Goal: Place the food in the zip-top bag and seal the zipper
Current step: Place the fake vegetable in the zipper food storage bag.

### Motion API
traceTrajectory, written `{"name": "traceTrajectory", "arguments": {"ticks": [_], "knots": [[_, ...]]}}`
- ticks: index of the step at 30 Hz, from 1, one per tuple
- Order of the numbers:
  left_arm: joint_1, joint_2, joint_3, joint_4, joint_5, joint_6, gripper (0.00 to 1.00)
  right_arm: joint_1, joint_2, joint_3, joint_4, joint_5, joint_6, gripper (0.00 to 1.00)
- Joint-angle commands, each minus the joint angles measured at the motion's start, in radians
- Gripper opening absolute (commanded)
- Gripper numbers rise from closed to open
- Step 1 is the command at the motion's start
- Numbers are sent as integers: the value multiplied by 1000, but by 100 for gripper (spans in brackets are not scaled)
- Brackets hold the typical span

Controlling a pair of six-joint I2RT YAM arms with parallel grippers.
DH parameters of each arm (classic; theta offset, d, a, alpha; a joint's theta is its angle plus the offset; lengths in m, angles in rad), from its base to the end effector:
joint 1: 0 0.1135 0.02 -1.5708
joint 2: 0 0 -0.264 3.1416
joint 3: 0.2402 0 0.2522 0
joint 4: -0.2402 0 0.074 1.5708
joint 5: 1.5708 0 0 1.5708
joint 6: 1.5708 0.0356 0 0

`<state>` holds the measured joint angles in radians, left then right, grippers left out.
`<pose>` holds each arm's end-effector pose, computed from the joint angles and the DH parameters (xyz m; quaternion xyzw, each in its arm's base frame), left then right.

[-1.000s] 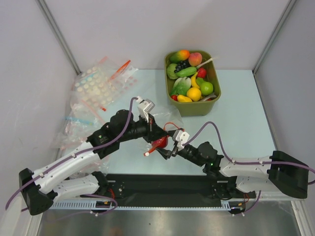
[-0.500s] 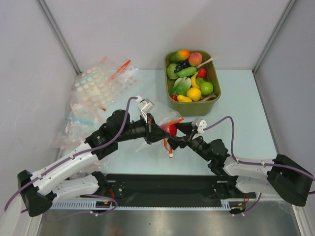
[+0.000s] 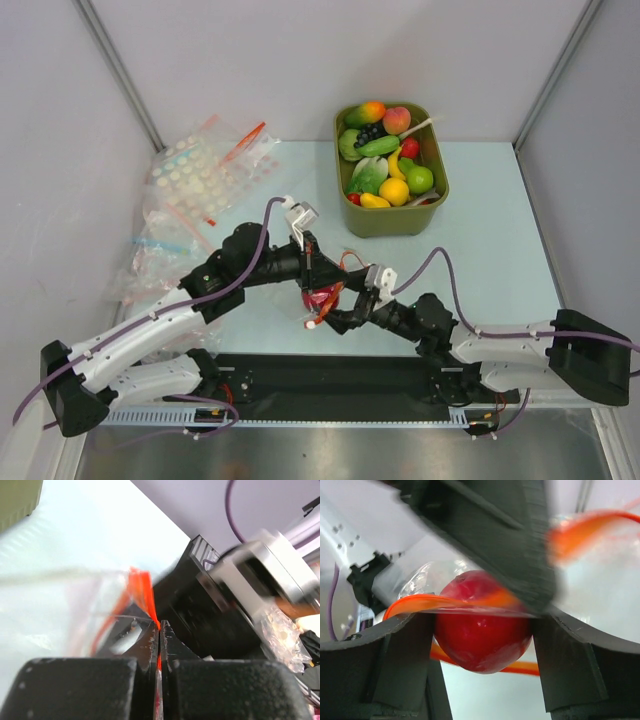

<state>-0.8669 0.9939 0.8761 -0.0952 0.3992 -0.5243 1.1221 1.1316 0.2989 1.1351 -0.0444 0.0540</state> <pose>0.1388 -0.1848 0.3430 0.2527 0.7304 -0.5129 0.3736 0.0947 0.2003 0.2442 -0.3169 0.5008 0.4577 0.6628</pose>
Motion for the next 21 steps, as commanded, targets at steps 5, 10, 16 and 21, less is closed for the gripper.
{"name": "traceTrajectory", "arguments": {"ticks": [5,10,16,21], "knots": [[6,0,-8,42,33,-19,0,74,46,26,129,253,-197,22],[5,-23,-22,60,30,-25,0,-47,22,2,140,173,35,22],[5,-21,-32,83,50,-26,0,-211,48,68,11,-58,345,21],[5,-3,-34,92,61,-26,0,-249,100,86,37,-140,437,22]]}}
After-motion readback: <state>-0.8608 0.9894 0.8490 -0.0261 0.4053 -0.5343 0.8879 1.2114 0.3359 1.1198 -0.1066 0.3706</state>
